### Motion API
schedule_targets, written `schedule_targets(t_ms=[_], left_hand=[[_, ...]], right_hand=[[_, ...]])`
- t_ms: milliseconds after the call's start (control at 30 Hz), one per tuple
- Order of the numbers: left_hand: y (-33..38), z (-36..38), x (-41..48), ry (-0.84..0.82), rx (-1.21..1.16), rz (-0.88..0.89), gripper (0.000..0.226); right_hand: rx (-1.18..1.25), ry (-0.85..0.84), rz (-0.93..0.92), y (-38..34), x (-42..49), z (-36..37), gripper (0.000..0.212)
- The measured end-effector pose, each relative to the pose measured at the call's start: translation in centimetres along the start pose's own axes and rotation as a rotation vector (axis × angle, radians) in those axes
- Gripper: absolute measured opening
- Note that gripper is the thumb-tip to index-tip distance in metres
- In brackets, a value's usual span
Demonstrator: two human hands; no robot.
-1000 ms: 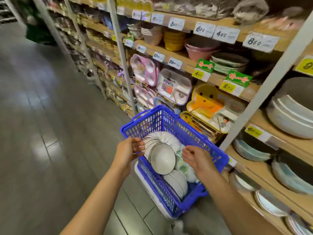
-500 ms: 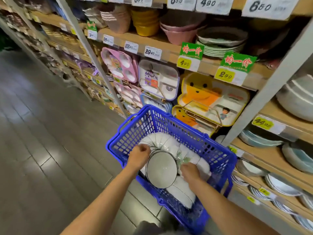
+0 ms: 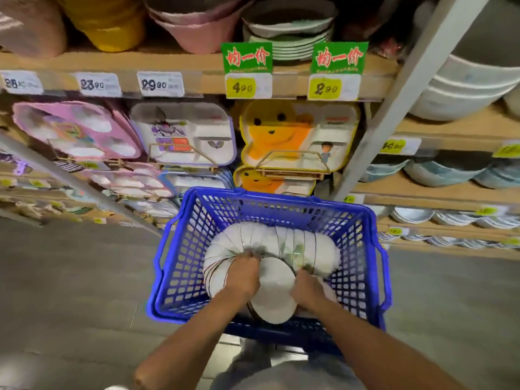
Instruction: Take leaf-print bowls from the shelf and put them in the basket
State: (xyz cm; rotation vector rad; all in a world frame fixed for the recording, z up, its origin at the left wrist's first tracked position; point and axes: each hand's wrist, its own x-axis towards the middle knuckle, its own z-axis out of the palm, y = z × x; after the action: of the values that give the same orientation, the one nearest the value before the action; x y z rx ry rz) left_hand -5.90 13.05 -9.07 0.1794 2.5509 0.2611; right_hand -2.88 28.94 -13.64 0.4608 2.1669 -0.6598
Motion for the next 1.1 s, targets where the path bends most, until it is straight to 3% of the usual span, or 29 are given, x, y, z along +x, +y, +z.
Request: schedule_targets(t_ms=[67,133,200,300,400,700,833,900,967,1100], left_hand=[[-0.7,0.0,0.5,-0.010,0.033,0.058,0.065],[-1.2,-0.1,0.9,-0.020,0.021,0.095,0.063],[-1.4,-0.2,1.0,-0.026,0.003,0.115,0.062],[-1.7,0.1,1.0,-0.018,0.010,0.112,0.061],[-2.1,0.5,0.9,-0.010,-0.002,0.077,0.057],[-2.6,-0.8,0.8,-0.033,-0.165,0.041,0.051],[-2.6,-3.3,1.0,0.025,-0.399,0.041,0.038],[-2.4,-4.9,0.6,-0.038,-0.697,0.010,0.034],[-1.9,-6.9,0.0,-0.190,-1.083,0.001,0.038],[-0.3,-11.1,-0.9,-0.252,-1.454,0.123,0.056]], right_hand=[[0.021,0.107,0.043,-0.3,0.0,1.1,0.063],[0.023,0.166,0.064,-0.6,-0.4,1.9,0.074],[0.039,0.209,0.115,-0.7,-0.3,2.3,0.067],[0.104,0.252,0.170,-0.8,-0.5,3.0,0.039],[0.118,0.274,0.186,-0.4,-0.6,3.4,0.028],[0.005,0.144,-0.038,-0.7,-0.8,-2.0,0.039],[0.020,0.050,-0.063,-1.2,-1.9,-6.8,0.035],[0.081,0.023,-0.083,-1.8,-2.9,-9.5,0.030],[0.152,0.025,-0.113,-2.8,-4.2,-12.6,0.027],[0.223,0.040,-0.205,-5.5,-7.5,-18.4,0.019]])
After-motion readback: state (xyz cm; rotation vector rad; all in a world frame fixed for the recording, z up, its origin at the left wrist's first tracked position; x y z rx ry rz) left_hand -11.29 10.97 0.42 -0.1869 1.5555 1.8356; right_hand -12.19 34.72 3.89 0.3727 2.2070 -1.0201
